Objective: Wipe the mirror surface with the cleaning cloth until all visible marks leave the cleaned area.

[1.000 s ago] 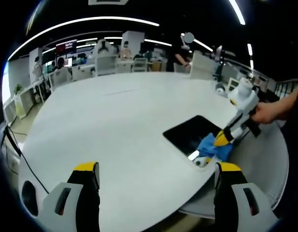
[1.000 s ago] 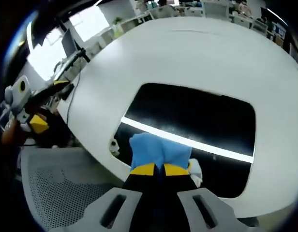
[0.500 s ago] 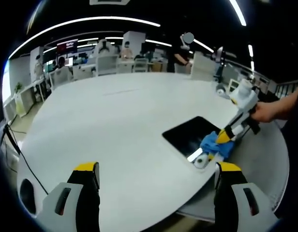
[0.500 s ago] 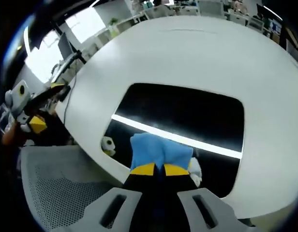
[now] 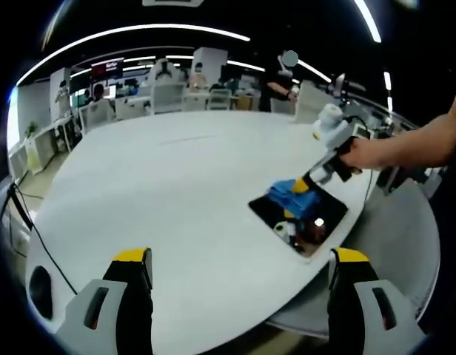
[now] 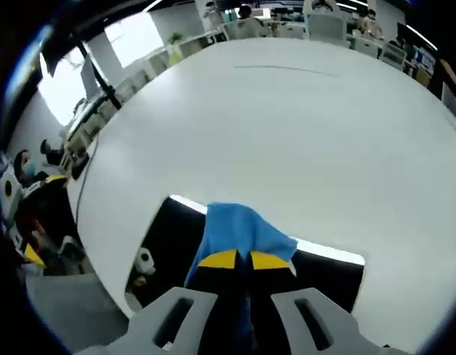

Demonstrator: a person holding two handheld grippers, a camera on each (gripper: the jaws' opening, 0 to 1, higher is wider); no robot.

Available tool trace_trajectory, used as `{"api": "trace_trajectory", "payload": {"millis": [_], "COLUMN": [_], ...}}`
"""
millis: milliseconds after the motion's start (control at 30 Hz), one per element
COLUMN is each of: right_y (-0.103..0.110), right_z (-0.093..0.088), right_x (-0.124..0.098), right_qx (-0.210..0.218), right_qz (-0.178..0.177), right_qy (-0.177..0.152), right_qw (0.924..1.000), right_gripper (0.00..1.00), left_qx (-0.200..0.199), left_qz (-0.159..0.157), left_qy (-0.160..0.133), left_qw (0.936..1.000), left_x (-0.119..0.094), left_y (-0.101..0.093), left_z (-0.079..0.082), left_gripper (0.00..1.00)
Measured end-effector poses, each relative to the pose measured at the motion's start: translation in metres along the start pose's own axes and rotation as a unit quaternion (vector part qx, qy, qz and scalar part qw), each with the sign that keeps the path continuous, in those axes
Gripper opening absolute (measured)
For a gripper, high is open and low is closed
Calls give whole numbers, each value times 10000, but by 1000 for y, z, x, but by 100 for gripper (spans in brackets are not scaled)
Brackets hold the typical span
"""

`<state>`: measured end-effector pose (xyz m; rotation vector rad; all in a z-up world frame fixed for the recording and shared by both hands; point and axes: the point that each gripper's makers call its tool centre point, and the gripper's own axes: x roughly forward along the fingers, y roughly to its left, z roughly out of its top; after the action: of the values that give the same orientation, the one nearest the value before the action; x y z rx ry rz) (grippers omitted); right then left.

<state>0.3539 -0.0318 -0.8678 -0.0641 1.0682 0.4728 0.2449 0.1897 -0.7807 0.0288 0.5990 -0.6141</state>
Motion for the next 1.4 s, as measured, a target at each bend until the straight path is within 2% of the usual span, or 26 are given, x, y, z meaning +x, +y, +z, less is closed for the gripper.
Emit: {"api": "trace_trajectory", "payload": {"millis": [167, 200, 233, 267, 333, 400, 433, 467, 633, 700, 767, 867, 967, 1100, 1233, 1267, 1400], "right_y": [-1, 0, 0, 1, 2, 2, 1, 0, -1, -1, -13, -28, -47, -57, -55, -55, -53], "right_z": [2, 2, 3, 2, 1, 1, 1, 0, 2, 2, -2, -6, -13, -15, -15, -15, -21], "right_x": [1, 1, 1, 1, 0, -1, -2, -1, -1, -2, -7, -11, -18, -21, -20, -20, -23], "right_qx": [109, -5, -491, -593, -875, -775, -573, -541, -483, -211, 194, 327, 451, 491, 379, 223, 146], "right_qz": [42, 76, 151, 158, 135, 205, 229, 223, 154, 281, 41, -48, -282, -343, -465, -539, -601], "right_qy": [66, 25, -154, -222, -598, -969, -1101, -1133, -1050, -990, -798, -664, -453, -360, -266, -297, -517], "right_qw": [9999, 10000, 9986, 9979, 9943, 9921, 9920, 9918, 9932, 9945, 9966, 9972, 9976, 9976, 9978, 9979, 9967], "right_gripper": [0, 0, 0, 0, 0, 0, 0, 0, 0, 0, 0, 0, 0, 0, 0, 0, 0], "left_qx": [-20, -23, -21, -17, -3, -5, 0, 17, 97, 110, 118, 137, 140, 146, 144, 148, 136], "left_qz": [36, 37, 33, 27, 1, -14, -25, -41, -110, -119, -126, -144, -158, -193, -222, -226, -243], "left_qy": [-41, -34, -20, -7, 13, 42, 58, 72, 86, 63, 52, 54, 100, 122, 140, 142, 118], "left_qw": [10000, 10000, 10000, 10000, 10000, 10000, 10000, 10000, 9999, 9998, 9998, 9998, 9997, 9996, 9996, 9995, 9995], "left_x": [-1, -1, -1, -1, 0, 1, 2, 3, 6, 7, 7, 8, 8, 9, 10, 10, 13], "left_y": [2, 2, 1, 0, -3, -4, -5, -6, -12, -12, -13, -13, -15, -17, -19, -19, -19], "left_z": [2, 1, 0, -1, -3, -5, -5, -5, 1, 4, 6, 5, 2, 0, 0, 0, 2], "left_gripper": [100, 100, 100, 100, 100, 100, 100, 100, 100, 100, 100, 100, 100, 100, 100, 100, 100]}}
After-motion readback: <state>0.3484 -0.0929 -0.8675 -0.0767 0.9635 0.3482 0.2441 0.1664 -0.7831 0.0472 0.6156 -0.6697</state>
